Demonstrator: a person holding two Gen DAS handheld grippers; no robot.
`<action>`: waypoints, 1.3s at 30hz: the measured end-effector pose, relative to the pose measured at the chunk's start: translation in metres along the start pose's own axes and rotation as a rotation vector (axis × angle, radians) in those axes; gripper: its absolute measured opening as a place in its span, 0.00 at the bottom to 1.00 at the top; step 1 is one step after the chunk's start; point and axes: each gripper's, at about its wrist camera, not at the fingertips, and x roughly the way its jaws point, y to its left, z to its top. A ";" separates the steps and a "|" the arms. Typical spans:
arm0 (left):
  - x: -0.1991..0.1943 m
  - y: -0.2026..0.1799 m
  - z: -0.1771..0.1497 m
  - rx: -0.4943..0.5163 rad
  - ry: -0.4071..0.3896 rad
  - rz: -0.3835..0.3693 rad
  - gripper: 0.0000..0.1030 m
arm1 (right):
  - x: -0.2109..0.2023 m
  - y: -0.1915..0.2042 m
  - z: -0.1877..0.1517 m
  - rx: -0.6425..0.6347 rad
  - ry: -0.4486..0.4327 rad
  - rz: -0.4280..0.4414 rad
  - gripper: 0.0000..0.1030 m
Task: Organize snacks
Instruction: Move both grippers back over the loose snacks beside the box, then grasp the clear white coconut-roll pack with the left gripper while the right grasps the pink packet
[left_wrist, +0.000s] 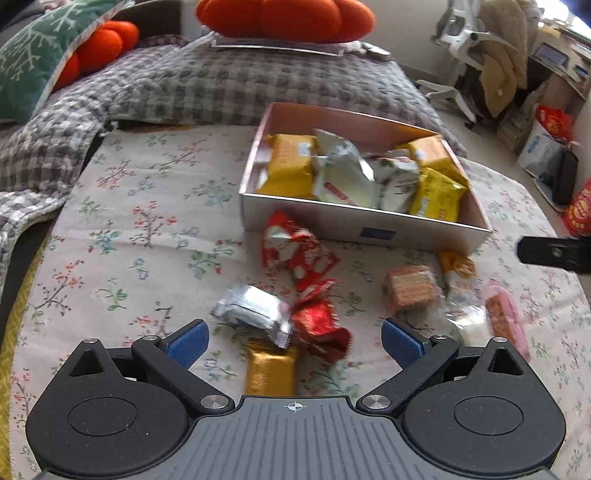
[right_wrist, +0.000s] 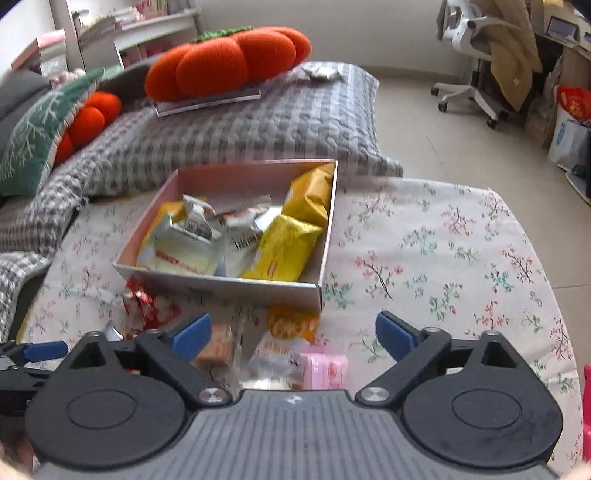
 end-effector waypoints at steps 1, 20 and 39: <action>-0.001 -0.005 -0.003 0.013 0.000 -0.010 0.97 | 0.000 -0.001 0.000 0.004 0.007 -0.007 0.88; 0.026 -0.128 -0.032 0.109 0.049 -0.082 0.92 | -0.004 -0.048 0.000 0.102 0.069 -0.054 0.70; 0.031 -0.096 -0.037 0.128 0.028 -0.085 0.34 | 0.033 -0.043 -0.017 0.064 0.215 -0.028 0.64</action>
